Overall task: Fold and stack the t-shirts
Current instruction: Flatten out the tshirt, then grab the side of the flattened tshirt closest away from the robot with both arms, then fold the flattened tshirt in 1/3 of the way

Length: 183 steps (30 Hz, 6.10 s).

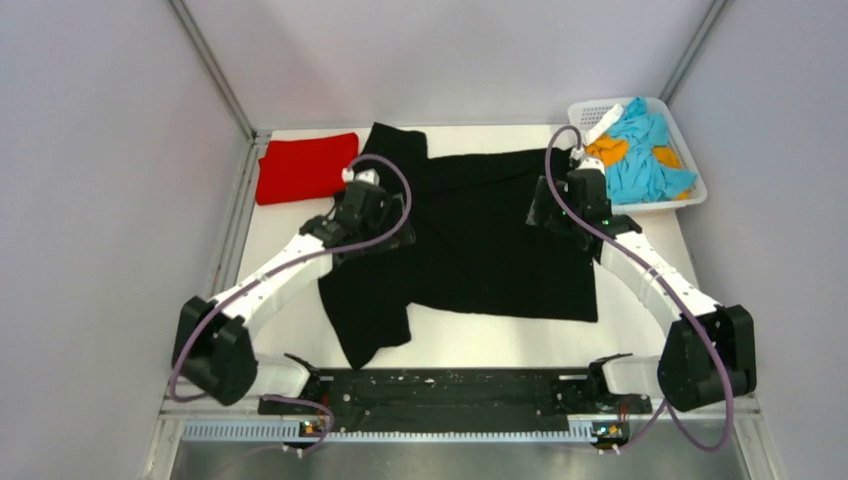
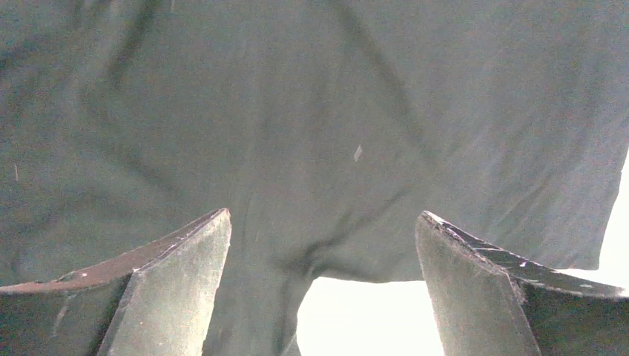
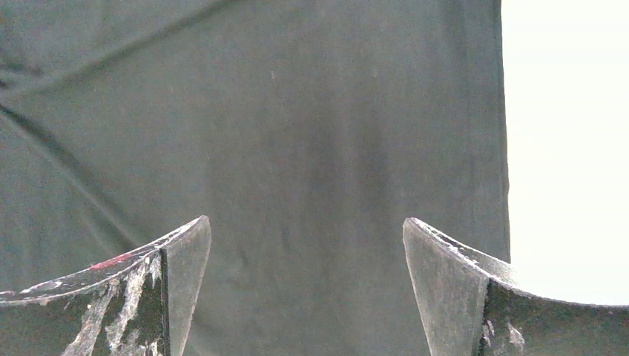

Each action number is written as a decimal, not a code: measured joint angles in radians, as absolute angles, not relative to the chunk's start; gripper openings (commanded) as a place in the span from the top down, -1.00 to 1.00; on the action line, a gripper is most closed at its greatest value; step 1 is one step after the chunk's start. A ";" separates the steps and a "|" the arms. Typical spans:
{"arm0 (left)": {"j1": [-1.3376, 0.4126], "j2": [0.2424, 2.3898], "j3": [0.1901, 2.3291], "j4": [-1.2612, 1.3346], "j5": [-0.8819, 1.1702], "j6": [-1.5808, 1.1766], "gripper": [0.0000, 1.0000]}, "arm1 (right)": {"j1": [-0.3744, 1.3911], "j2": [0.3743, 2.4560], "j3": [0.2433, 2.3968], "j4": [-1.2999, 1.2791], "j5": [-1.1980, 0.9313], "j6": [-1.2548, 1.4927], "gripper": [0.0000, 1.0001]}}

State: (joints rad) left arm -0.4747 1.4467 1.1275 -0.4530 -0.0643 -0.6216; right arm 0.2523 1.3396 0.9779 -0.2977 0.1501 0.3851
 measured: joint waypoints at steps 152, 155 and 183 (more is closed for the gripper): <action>-0.722 0.843 0.730 -0.752 -0.059 -0.884 1.00 | 0.154 0.587 0.608 -0.993 0.175 0.873 1.00; -0.709 0.868 0.786 -0.723 -0.134 -0.856 1.00 | 0.154 0.634 0.610 -0.942 0.181 0.863 1.00; -0.352 1.450 1.073 -0.387 -0.062 -0.648 1.00 | 0.154 1.128 0.735 -0.447 0.340 0.785 1.00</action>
State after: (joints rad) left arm -0.3519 1.4498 1.0733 -0.3874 -0.0620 -0.6479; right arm 0.1539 1.1278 0.7353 -0.4473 0.3401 0.7849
